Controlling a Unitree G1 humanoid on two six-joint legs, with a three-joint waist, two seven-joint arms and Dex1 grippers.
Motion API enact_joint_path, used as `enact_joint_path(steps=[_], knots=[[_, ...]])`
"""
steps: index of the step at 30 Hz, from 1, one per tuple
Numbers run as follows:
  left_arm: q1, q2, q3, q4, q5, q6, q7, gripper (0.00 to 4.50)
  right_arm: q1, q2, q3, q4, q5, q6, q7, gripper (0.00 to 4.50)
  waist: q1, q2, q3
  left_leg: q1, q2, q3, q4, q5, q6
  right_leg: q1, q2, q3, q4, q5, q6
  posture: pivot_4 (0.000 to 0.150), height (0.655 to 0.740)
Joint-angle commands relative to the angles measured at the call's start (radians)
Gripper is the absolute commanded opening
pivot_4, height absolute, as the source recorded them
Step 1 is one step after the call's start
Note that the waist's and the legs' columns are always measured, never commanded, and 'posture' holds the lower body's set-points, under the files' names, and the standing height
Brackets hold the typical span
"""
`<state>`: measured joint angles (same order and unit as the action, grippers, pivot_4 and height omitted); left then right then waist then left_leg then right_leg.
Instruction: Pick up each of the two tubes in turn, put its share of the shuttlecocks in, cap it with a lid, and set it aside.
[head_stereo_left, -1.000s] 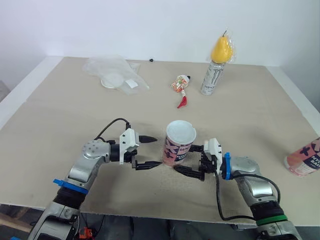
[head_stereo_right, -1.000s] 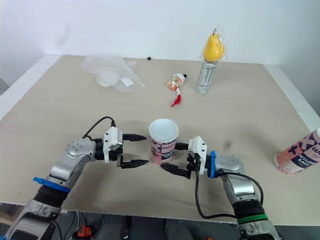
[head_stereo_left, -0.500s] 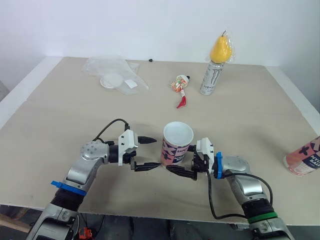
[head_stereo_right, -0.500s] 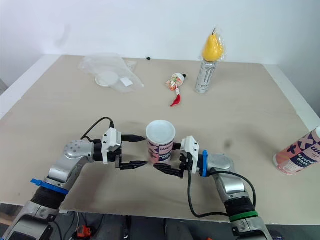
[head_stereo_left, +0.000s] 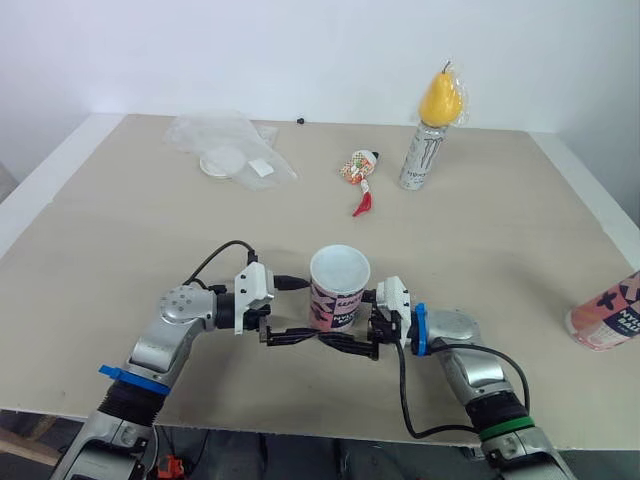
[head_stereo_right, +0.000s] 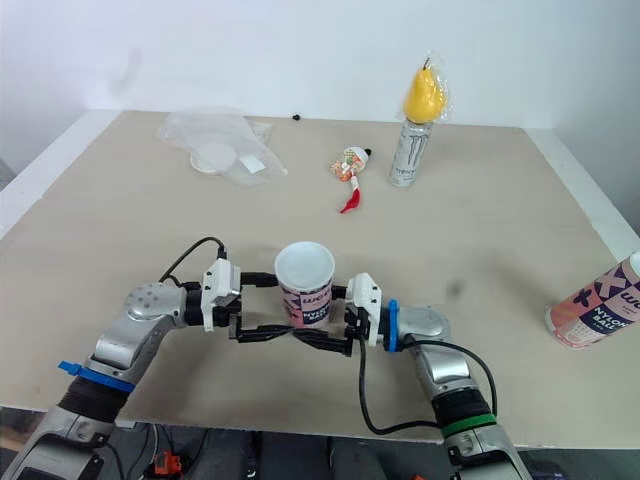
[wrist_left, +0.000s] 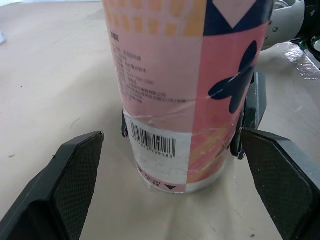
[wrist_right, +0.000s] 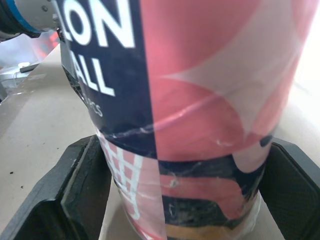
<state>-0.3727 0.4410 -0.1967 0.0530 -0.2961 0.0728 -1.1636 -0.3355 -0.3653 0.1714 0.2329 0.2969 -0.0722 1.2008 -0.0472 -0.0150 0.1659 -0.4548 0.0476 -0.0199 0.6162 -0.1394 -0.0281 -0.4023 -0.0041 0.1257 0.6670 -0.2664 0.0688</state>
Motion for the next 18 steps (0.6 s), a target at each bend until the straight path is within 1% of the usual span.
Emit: enact_joint_path(steps=[1,18], knots=[[-0.006,0.004,0.020,-0.041,-0.019,-0.012,0.003,4.50,-0.020,0.017,0.012,0.026,-0.007,-0.029,0.011,4.43,0.000,0.000,0.000,0.000,0.000,0.000,0.000,0.000,0.000,0.000,0.000,0.000,0.000,0.000,0.000,0.150,0.7400],[0.041,0.031,0.045,-0.081,-0.061,-0.024,-0.008,4.50,-0.055,0.045,0.014,0.092,-0.005,-0.045,0.025,4.43,-0.001,0.000,0.000,0.004,0.002,0.001,0.000,0.000,0.000,0.001,0.001,0.000,0.000,0.002,-0.003,0.150,0.7400]])
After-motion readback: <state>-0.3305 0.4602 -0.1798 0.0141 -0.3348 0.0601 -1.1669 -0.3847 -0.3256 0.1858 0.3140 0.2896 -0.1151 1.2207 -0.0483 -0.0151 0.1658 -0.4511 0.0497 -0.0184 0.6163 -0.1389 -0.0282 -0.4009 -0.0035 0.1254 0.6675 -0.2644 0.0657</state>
